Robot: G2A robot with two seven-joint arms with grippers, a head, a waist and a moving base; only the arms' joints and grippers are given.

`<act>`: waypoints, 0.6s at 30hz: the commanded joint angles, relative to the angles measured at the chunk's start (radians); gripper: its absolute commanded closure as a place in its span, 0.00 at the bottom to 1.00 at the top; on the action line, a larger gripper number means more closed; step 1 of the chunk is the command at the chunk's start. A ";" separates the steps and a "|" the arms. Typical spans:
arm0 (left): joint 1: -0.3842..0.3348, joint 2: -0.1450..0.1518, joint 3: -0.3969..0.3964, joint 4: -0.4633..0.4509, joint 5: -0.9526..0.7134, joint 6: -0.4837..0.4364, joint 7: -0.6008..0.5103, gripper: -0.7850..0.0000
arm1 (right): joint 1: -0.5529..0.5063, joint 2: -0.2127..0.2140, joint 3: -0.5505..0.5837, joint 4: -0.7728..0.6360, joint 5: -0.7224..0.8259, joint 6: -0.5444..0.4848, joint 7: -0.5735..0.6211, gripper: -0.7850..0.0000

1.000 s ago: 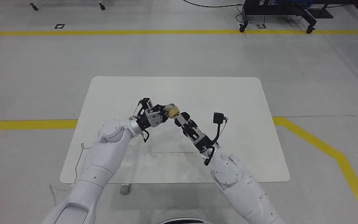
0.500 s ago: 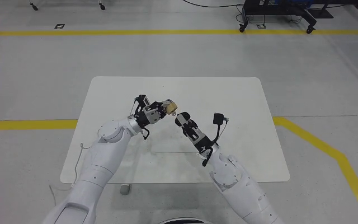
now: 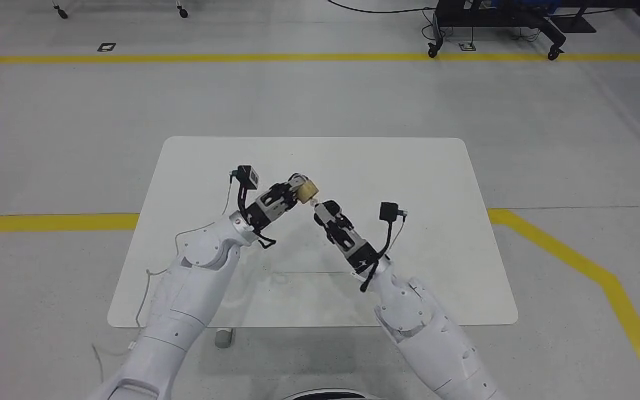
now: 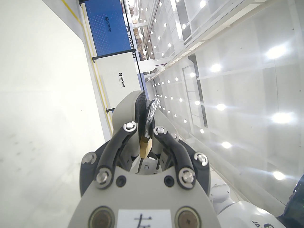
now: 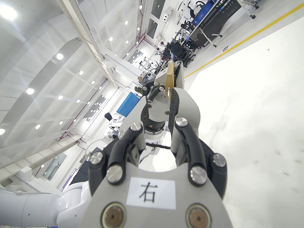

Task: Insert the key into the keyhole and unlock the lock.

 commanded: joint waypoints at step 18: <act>0.014 0.004 -0.008 -0.022 0.014 -0.022 -0.034 1.00 | 0.046 -0.016 -0.019 0.052 0.236 0.034 0.094 1.00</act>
